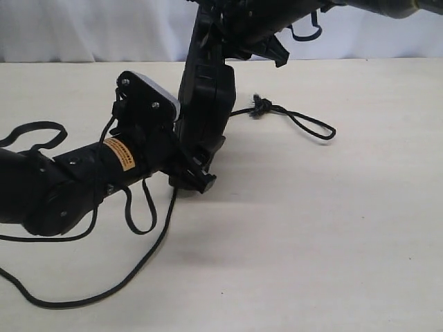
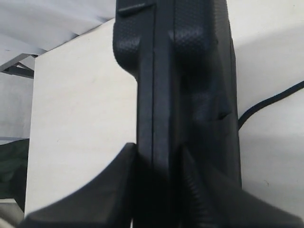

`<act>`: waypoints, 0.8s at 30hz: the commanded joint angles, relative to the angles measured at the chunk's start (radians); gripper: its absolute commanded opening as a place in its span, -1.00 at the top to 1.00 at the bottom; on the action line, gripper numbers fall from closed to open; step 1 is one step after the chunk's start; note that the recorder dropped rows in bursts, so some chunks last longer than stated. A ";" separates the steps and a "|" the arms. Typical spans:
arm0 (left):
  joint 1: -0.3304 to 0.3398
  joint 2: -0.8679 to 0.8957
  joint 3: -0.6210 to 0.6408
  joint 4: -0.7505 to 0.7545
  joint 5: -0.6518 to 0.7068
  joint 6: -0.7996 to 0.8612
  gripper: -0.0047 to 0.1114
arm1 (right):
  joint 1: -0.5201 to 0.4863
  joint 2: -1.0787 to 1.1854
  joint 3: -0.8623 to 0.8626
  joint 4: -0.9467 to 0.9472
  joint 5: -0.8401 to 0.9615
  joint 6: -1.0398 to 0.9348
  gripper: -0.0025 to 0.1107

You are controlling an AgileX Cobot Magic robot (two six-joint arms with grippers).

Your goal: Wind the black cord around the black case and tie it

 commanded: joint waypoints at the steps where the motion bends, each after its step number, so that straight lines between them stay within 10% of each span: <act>1: -0.009 0.075 -0.069 -0.034 -0.009 0.007 -0.31 | -0.001 -0.025 -0.007 0.032 -0.061 0.004 0.88; 6: -0.009 0.106 -0.115 -0.114 0.009 0.007 -0.24 | -0.001 -0.027 -0.007 0.032 -0.057 0.004 0.88; 13: -0.009 0.106 -0.115 -0.156 0.060 0.030 0.93 | -0.003 -0.033 -0.007 -0.014 -0.044 0.004 0.88; 18: -0.009 0.106 -0.115 -0.155 0.079 0.035 0.92 | -0.003 -0.042 -0.007 -0.111 0.004 0.004 0.80; 24: -0.009 0.106 -0.115 -0.157 0.113 0.035 0.92 | -0.017 -0.066 -0.007 -0.163 0.056 0.004 0.24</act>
